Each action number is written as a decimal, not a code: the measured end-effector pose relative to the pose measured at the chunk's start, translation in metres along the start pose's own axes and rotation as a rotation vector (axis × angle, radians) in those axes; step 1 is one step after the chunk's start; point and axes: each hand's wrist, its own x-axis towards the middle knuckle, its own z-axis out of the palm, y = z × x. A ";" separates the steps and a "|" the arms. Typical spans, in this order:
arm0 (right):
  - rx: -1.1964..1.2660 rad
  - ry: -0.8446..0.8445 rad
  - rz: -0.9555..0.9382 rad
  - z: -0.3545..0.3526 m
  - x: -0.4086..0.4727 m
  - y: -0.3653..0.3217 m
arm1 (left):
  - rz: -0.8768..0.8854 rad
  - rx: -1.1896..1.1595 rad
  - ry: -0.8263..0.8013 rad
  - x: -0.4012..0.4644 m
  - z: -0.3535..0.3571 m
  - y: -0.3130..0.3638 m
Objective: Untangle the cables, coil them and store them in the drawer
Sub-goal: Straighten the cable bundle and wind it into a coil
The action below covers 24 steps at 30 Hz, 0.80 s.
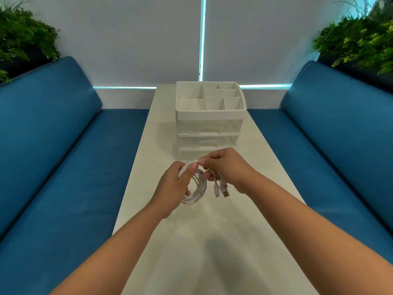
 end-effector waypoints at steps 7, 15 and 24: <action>-0.158 -0.090 -0.017 0.005 -0.011 0.004 | -0.107 -0.207 0.109 0.002 0.004 -0.005; -0.481 -0.127 -0.063 -0.017 -0.009 0.002 | -0.080 -0.275 0.031 -0.003 0.009 -0.001; 0.037 0.112 -0.028 0.000 -0.010 0.007 | 0.002 -0.234 0.133 -0.005 0.023 0.000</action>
